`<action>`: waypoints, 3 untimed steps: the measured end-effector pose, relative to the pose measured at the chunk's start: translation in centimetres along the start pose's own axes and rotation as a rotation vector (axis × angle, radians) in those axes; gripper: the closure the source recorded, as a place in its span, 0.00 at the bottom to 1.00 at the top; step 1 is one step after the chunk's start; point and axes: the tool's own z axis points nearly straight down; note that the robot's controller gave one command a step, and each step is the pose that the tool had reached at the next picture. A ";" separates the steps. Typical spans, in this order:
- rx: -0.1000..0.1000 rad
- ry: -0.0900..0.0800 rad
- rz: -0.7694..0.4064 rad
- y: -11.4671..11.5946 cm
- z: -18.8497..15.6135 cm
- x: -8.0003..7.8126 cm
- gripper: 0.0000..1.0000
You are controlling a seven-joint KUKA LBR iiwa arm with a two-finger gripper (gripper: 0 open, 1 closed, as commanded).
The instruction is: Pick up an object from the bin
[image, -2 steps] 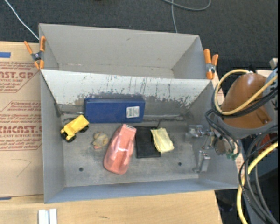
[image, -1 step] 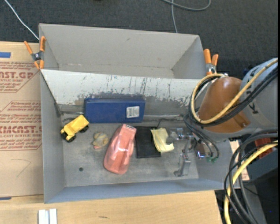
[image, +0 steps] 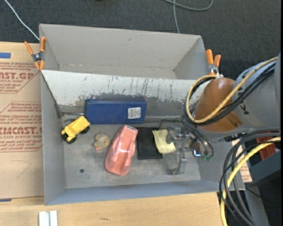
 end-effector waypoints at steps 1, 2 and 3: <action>-0.002 -0.006 -0.134 6.0 -0.1 -5.0 0.00; 0.000 -0.003 -0.126 6.1 -0.6 -2.3 0.00; 0.002 -0.008 -0.457 6.4 -0.4 -2.8 0.00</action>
Offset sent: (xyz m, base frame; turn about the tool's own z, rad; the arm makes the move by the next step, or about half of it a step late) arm 0.0255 0.0595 0.0054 -0.1269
